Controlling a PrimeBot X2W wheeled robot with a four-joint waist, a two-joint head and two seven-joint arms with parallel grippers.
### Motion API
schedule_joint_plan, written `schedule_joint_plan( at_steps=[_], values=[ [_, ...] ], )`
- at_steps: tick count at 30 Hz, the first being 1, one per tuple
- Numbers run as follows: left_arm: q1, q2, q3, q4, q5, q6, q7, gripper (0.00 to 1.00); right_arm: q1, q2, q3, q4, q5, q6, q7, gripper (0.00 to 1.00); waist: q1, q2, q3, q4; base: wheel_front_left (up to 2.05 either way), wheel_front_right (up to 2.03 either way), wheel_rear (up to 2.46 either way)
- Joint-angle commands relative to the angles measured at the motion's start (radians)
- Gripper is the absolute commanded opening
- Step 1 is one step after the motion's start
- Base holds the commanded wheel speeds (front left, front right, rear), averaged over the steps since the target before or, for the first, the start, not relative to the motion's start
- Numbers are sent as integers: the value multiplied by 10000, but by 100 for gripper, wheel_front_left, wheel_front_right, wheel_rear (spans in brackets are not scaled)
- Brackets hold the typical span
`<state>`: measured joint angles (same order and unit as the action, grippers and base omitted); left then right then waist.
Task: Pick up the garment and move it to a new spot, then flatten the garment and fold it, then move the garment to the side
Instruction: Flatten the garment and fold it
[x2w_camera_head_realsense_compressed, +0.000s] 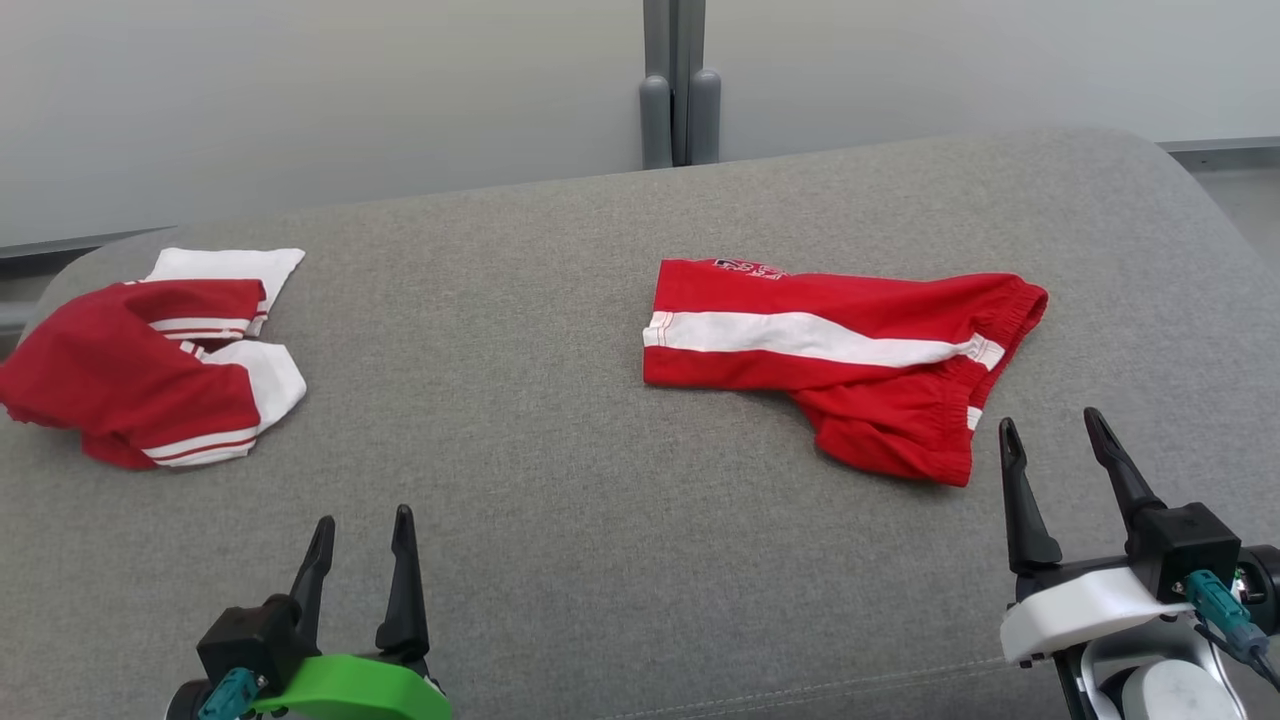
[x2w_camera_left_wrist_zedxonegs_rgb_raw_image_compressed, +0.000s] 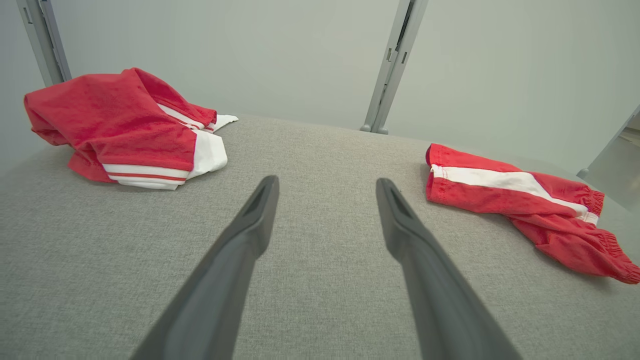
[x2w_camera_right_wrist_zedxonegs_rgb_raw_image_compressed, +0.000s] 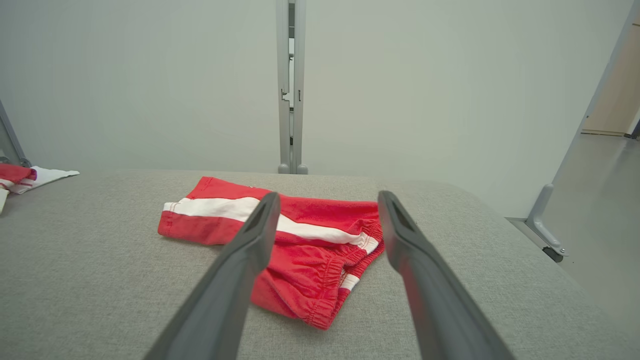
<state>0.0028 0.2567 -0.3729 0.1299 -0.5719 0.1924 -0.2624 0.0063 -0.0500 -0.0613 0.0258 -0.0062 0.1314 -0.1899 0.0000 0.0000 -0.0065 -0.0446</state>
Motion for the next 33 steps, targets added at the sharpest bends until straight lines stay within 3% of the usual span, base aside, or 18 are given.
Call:
schedule_joint_plan(
  at_steps=[1,13,26,33],
  values=[
    [103,49,-3,-5,-71,-24,9,100,73,-9,-9,-48,42,-14,24,100,0,0,-3,32,0,0,0],
    [-342,71,-167,250,-143,-131,293,100,-173,-3,-93,175,129,-12,134,100,0,0,185,131,0,0,0],
    [-3146,-731,-904,2199,-535,-1341,1571,100,-1340,-169,-229,1452,438,-14,563,100,0,0,1170,-317,0,0,0],
    [-5199,-1382,-1144,4235,-840,-1953,2359,100,-2575,-499,111,2399,709,-12,342,100,0,0,2106,-707,0,0,0]
  ],
)
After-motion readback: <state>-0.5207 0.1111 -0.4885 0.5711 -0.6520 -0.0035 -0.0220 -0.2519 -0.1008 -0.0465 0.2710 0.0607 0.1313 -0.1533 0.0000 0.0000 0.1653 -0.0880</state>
